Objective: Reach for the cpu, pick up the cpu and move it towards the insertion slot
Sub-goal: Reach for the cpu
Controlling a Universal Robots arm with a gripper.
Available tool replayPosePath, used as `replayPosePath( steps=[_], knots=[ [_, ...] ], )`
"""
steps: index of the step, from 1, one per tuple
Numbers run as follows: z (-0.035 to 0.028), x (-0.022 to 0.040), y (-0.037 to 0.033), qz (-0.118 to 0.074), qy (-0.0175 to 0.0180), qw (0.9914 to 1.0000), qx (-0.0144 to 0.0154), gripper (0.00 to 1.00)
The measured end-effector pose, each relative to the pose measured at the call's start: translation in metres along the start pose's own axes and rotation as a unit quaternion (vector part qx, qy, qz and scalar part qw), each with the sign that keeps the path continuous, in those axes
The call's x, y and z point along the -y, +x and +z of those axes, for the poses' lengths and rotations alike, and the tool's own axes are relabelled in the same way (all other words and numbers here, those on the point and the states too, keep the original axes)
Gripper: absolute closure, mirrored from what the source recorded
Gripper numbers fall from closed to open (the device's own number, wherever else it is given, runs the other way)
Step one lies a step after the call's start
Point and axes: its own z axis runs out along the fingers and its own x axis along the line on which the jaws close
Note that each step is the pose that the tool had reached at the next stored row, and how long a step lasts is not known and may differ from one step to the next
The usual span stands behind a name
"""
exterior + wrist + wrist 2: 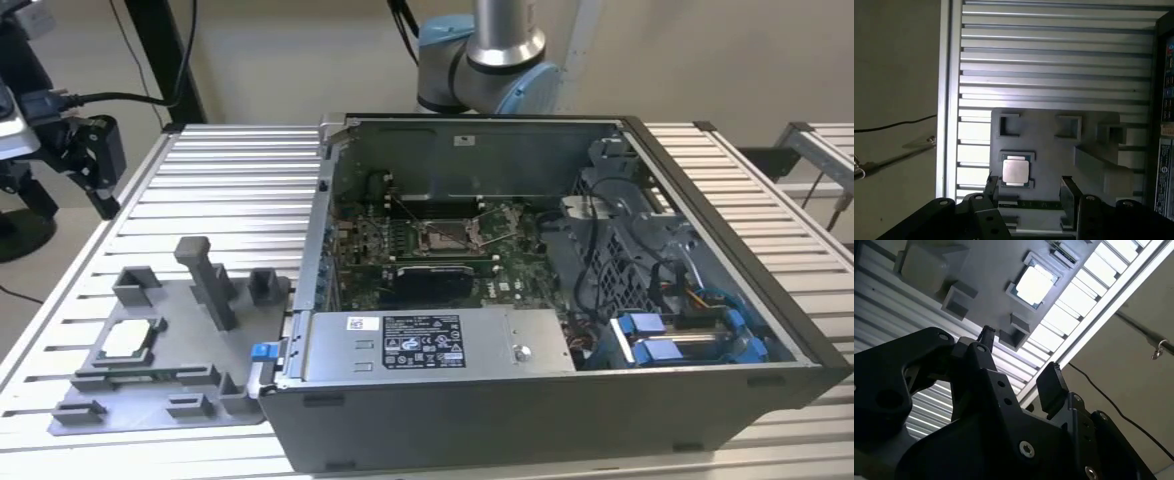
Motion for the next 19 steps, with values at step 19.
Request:
replayPosePath(
  steps=[19],
  knots=[
    [0.0084, 0.0029, 0.001, 0.0, 0.0, 1.0, 0.0, 0.0]
  ],
)
